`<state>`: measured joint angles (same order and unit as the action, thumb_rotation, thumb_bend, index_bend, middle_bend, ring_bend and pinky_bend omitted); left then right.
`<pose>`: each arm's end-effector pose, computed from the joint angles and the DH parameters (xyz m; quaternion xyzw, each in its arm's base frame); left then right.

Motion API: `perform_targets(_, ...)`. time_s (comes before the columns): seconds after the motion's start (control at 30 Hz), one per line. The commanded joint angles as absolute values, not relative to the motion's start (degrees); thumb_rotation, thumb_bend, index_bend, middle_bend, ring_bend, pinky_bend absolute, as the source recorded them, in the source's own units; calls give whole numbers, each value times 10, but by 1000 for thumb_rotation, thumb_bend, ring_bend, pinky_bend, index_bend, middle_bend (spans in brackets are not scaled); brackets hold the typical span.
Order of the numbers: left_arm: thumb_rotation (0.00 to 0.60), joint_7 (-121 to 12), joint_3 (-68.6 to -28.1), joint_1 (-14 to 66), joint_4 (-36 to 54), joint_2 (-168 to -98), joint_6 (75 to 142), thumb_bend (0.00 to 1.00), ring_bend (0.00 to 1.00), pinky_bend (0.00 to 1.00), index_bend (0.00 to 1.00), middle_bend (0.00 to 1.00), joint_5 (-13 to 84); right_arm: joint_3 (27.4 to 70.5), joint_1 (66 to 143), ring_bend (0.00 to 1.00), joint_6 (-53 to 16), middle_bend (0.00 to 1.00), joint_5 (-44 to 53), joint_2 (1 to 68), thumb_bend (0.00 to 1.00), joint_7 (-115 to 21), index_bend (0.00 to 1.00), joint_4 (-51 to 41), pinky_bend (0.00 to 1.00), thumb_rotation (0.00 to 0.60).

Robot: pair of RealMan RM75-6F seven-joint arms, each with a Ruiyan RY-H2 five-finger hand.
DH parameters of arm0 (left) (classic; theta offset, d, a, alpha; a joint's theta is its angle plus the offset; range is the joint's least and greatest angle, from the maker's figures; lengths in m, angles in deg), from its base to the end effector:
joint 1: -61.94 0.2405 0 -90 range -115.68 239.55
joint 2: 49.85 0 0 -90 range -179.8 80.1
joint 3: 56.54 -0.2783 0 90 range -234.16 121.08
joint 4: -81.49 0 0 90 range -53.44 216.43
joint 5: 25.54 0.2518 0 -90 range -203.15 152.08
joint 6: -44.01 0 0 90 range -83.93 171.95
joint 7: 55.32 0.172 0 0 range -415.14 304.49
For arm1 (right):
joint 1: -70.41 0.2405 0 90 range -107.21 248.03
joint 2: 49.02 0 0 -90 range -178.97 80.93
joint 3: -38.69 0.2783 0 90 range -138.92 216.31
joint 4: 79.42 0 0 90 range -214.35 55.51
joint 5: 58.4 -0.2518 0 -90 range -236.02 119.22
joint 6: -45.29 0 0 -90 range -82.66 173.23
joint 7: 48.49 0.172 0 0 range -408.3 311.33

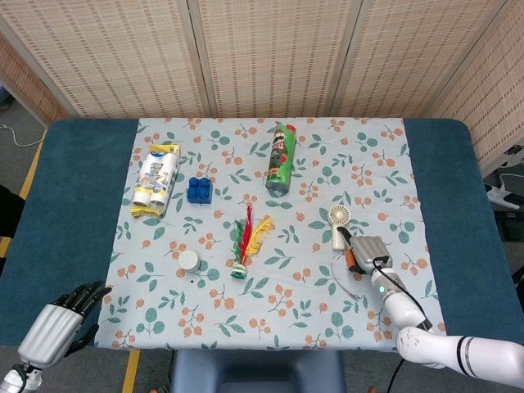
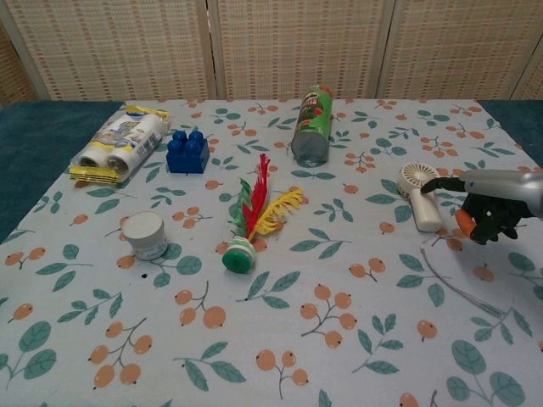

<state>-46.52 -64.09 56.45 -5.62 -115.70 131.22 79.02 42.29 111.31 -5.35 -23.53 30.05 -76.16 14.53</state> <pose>-0.3277 0.1625 0.0851 -0.7459 -0.2831 -0.3478 0.4925 -0.2560 -0.3526 -0.0463 0.6899 -0.5347 0.1928 0.4482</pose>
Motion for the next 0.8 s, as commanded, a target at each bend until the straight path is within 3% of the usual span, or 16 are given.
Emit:
perform_targets(0.03,600,-466,-641,564,-56,-1157,1312,341,175,471,164,122,790,420,1114,651,-56,713,-237,306,737,-762,0,139,688,600)
perform_targets(0.8,600,-466,-640,564,-56,-1157,1311,340,176,471,165,123,789,415,1114,650,-76,713,-221,311,737,-757,0,138,687,600)
